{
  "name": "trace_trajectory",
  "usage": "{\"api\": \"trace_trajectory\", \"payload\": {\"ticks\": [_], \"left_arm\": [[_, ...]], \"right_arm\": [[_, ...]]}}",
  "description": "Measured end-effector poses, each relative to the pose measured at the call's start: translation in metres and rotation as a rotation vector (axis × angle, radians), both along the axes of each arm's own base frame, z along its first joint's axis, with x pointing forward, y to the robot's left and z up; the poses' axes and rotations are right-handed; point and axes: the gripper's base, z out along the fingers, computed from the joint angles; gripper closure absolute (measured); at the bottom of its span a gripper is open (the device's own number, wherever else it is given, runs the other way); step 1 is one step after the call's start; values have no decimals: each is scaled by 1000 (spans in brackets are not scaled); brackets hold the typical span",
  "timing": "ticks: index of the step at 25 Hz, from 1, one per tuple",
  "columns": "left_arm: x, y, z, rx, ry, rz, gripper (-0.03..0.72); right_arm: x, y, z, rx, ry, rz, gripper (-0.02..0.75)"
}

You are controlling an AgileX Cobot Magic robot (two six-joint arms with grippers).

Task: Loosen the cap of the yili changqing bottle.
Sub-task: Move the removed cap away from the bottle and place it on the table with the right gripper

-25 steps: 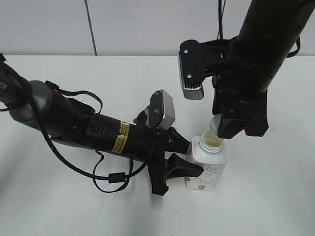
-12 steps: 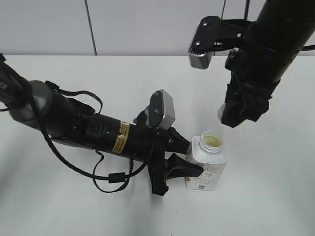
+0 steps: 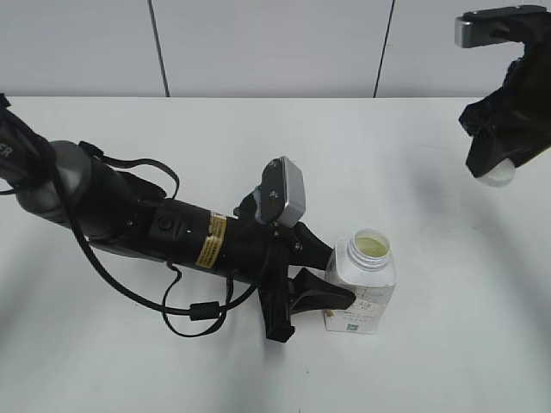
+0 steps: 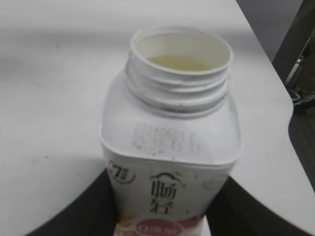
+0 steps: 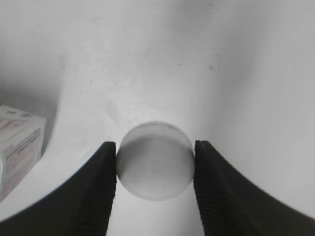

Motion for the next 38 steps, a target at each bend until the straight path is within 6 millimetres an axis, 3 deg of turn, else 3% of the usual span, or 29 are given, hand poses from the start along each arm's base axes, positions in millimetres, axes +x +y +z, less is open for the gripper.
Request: {"api": "trace_trajectory", "payload": {"ticks": [5, 14, 17, 28, 34, 38], "left_arm": [[0, 0, 0, 0, 0, 0, 357], [0, 0, 0, 0, 0, 0, 357], [0, 0, 0, 0, 0, 0, 357], [0, 0, 0, 0, 0, 0, 357], [0, 0, 0, 0, 0, 0, 357], [0, 0, 0, 0, 0, 0, 358]], "right_arm": [[13, -6, -23, -5, 50, -162, 357], [42, -1, -95, -21, 108, -192, 357], [46, -1, -110, -25, 119, -196, 357], [52, 0, -132, -27, 118, -204, 351], [52, 0, -132, -22, 110, -221, 152], [52, 0, -128, -18, 101, -223, 147]]}}
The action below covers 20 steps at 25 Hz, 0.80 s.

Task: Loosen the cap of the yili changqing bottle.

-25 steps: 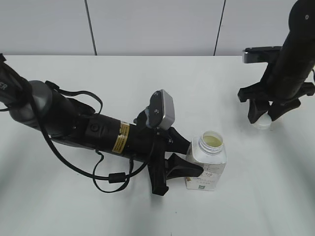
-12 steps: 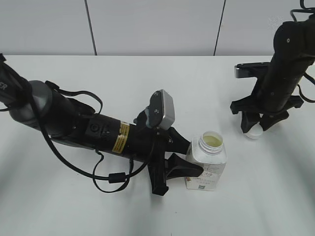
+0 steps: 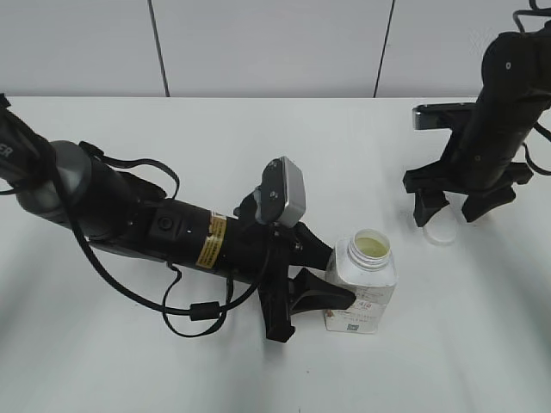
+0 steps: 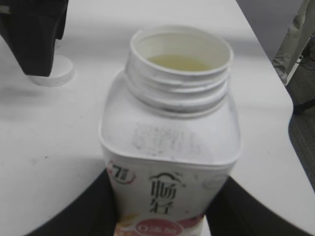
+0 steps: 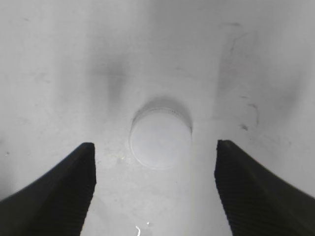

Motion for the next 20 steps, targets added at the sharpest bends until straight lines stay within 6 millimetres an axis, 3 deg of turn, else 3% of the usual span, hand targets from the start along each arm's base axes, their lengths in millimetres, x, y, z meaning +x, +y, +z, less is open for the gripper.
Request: {"api": "trace_trajectory", "payload": {"ticks": [3, 11, 14, 20], "left_arm": [[0, 0, 0, 0, 0, 0, 358], [0, 0, 0, 1, 0, 1, 358], [0, 0, 0, 1, 0, 1, 358], [0, 0, 0, 1, 0, 1, 358]], "right_arm": [[-3, 0, 22, 9, -43, 2, 150], [-31, -9, 115, -3, -202, 57, 150], [-41, -19, 132, -42, -206, 78, 150], [-59, -35, 143, -71, -151, 59, 150]]}}
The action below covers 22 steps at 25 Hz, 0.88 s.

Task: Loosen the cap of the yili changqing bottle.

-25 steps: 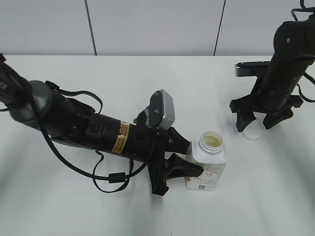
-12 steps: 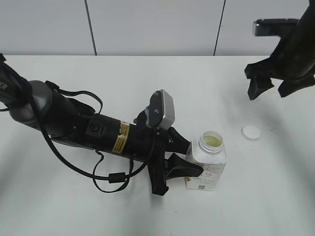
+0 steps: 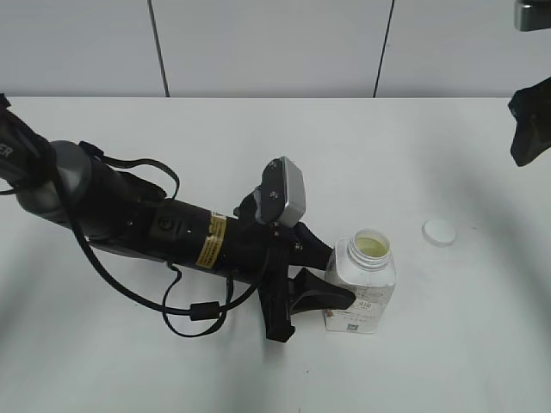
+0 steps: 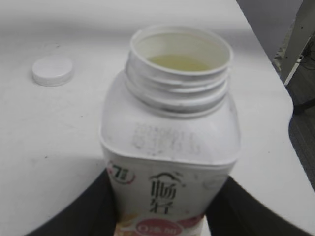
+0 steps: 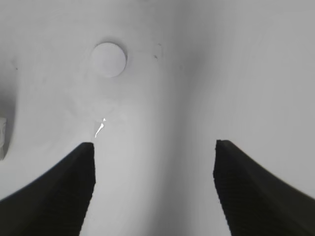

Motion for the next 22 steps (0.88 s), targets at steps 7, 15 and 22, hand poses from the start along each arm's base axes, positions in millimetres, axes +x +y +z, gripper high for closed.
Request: {"api": "trace_trajectory", "payload": {"ticks": [7, 15, 22], "left_arm": [[0, 0, 0, 0, 0, 0, 358], [0, 0, 0, 0, 0, 0, 360], [0, 0, 0, 0, 0, 0, 360]], "right_arm": [[-57, -8, 9, 4, -14, 0, 150], [-139, -18, -8, 21, -28, -4, 150], [-200, -27, -20, 35, -122, -3, 150]]}}
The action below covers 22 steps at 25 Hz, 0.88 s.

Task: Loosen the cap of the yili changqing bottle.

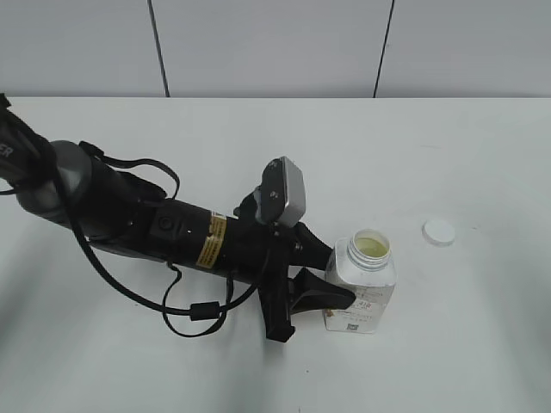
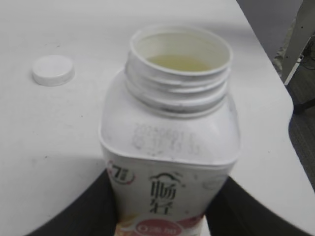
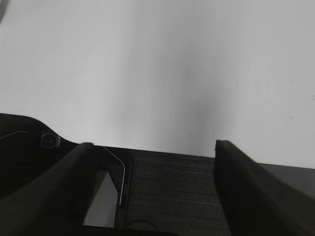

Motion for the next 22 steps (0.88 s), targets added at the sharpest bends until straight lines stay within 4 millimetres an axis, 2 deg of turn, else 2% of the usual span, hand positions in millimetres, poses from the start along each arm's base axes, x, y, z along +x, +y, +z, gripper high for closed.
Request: {"api": "trace_trajectory", "payload": {"ticks": [3, 12, 22], "left_arm": [[0, 0, 0, 2, -1, 1, 361], [0, 0, 0, 3, -1, 0, 363], [0, 0, 0, 3, -1, 0, 363]], "right_arm": [[-21, -2, 1, 15, -65, -1, 150], [-58, -7, 12, 47, -255, -1, 150], [-104, -13, 24, 95, -555, -6, 150]]}}
